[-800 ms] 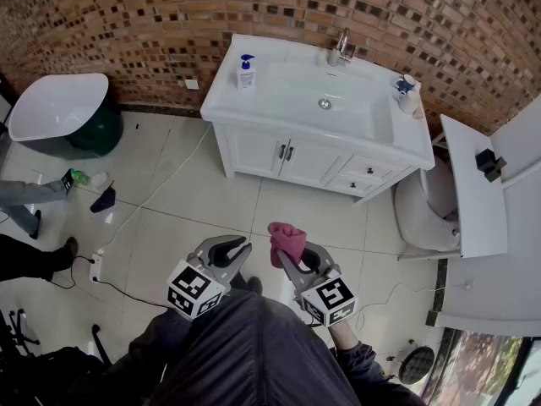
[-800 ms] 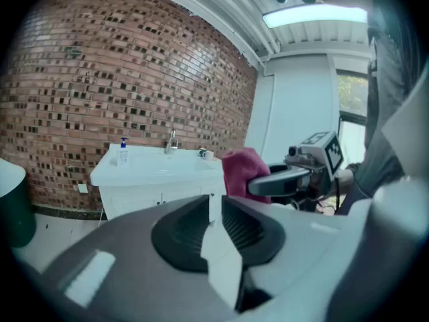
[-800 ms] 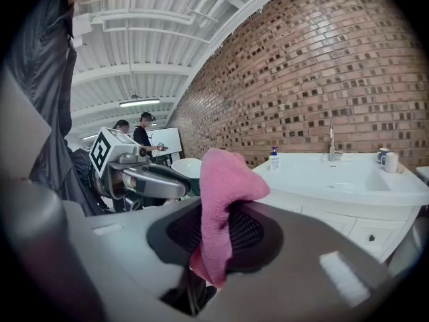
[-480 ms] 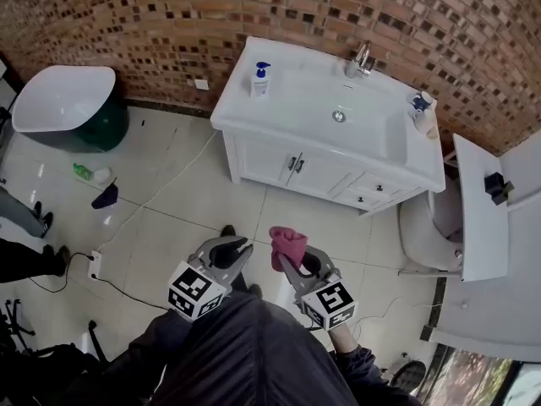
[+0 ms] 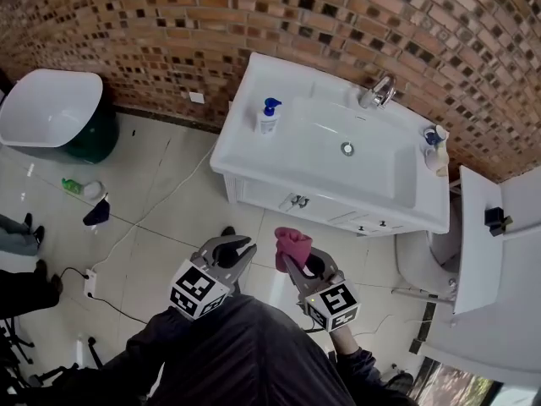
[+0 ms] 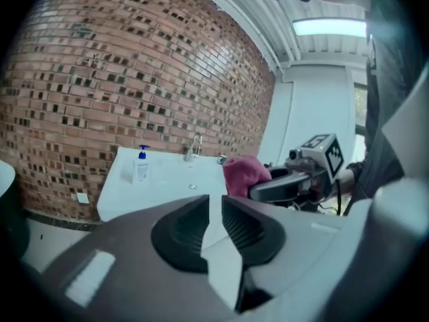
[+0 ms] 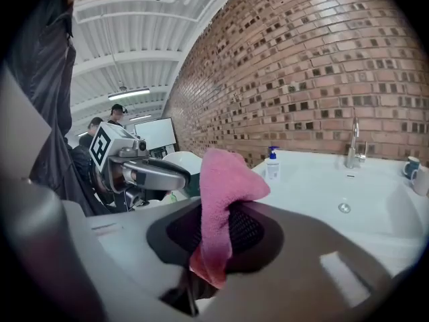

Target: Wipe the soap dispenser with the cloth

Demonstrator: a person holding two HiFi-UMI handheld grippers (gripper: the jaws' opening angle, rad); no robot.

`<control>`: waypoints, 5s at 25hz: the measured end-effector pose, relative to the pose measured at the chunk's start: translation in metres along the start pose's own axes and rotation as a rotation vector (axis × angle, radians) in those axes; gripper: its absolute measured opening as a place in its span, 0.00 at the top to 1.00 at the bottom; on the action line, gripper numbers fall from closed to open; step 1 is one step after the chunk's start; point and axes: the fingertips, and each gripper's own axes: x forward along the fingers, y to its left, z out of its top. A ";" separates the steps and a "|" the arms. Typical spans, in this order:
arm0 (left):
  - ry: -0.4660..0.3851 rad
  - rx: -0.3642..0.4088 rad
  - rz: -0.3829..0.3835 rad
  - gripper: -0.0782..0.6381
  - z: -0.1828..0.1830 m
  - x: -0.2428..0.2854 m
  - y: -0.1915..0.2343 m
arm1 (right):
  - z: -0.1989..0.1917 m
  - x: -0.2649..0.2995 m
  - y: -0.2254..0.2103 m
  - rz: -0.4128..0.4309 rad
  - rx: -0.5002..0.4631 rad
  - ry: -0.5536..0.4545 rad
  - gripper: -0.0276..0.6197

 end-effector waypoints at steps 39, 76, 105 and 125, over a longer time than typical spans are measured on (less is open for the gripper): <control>-0.088 -0.011 -0.019 0.84 0.129 0.083 0.232 | 0.141 0.265 -0.240 -0.027 -0.183 0.432 0.84; -0.022 0.002 0.053 0.84 0.126 0.076 0.255 | 0.048 0.294 -0.206 0.015 -0.226 0.227 0.84; 0.011 0.010 0.018 0.84 0.121 0.088 0.248 | 0.057 0.264 -0.228 -0.035 -0.125 0.174 0.84; 0.005 -0.018 0.070 0.84 0.118 0.072 0.269 | -0.009 0.294 -0.260 -0.023 -0.066 0.459 0.84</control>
